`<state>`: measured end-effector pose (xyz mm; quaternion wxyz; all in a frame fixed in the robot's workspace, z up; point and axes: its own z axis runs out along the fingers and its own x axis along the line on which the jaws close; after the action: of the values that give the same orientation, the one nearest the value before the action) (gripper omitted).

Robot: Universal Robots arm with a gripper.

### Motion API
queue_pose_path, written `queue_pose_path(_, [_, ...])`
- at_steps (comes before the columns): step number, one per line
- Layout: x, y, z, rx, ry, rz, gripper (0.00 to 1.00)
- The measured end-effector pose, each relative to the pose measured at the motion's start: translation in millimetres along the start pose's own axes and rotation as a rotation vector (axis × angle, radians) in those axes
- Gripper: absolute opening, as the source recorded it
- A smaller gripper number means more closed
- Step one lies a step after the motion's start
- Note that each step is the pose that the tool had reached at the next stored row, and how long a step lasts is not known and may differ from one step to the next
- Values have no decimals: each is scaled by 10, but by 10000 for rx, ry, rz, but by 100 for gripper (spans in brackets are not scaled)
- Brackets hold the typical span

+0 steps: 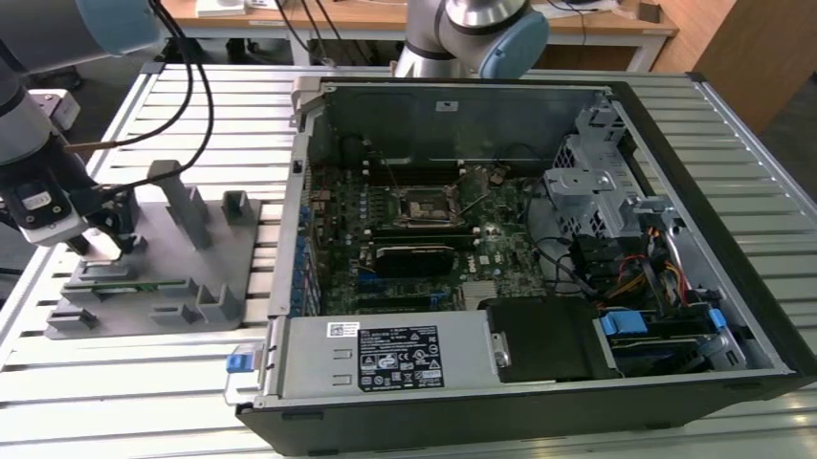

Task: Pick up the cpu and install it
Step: 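Pick up the cpu and move it towards the insertion slot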

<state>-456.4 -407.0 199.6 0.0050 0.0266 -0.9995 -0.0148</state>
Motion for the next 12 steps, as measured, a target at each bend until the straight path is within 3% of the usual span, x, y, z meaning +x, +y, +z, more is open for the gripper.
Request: queue_pose_path(12, [1,3,-92,2,-7,0,55])
